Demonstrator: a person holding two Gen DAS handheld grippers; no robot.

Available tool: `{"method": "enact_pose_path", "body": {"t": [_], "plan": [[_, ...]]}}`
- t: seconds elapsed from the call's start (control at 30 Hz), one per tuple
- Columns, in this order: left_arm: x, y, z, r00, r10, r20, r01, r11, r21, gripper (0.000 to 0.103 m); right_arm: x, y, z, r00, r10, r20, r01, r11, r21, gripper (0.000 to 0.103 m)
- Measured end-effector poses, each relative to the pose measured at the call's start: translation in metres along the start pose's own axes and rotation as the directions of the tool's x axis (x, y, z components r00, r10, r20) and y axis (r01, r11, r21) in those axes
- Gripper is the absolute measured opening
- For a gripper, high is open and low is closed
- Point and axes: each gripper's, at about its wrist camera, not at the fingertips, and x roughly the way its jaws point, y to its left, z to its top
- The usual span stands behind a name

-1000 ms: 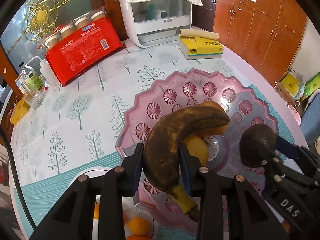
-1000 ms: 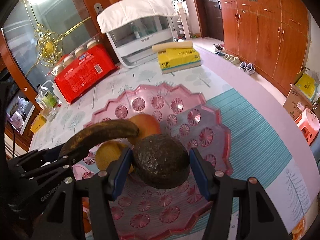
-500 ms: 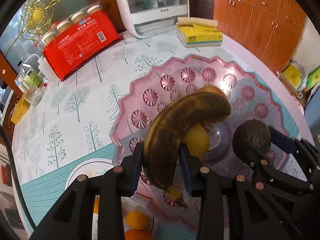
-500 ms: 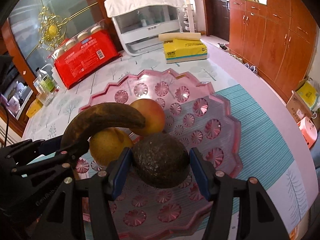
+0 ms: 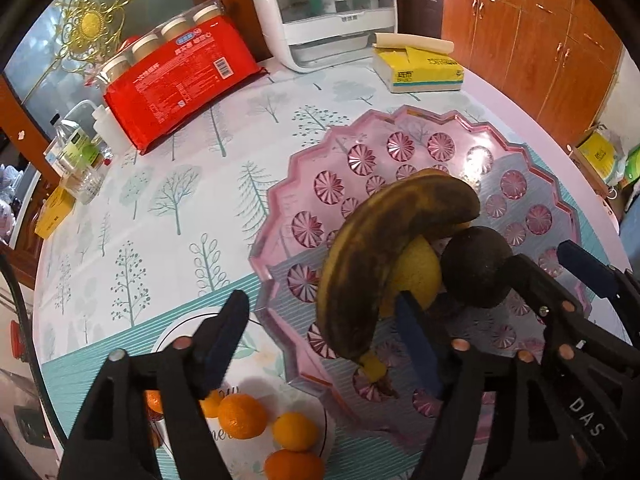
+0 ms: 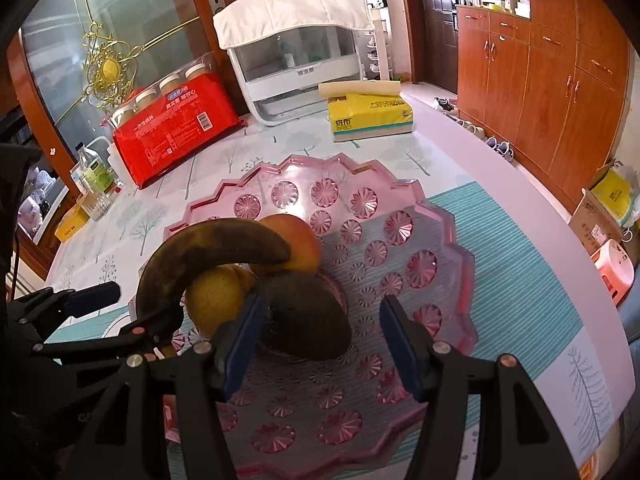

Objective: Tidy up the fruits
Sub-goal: 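Lower the banana into the bowl and open the left tool while the right tool releases the avocado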

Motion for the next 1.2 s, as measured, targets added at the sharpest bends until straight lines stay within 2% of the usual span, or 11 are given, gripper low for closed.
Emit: {"method": "enact_pose_path", "body": {"t": [0.3, 0.73, 1.2], "plan": [[-0.006, 0.008, -0.004, 1.000, -0.010, -0.009, 0.010, 1.000, -0.026, 0.084, -0.008, 0.003, -0.001, 1.000, -0.003, 0.019, 0.003, 1.000, -0.001, 0.065], [-0.019, 0.021, -0.017, 1.000, -0.025, -0.001, 0.025, 0.999, -0.041, 0.085, -0.021, 0.012, -0.006, 0.999, -0.013, 0.042, 0.012, 1.000, 0.008, 0.066], [-0.053, 0.064, -0.036, 0.998, -0.023, 0.053, 0.028, 0.996, -0.090, 0.087, -0.046, 0.043, -0.014, 0.997, -0.023, 0.069, 0.023, 1.000, -0.003, 0.066]]}}
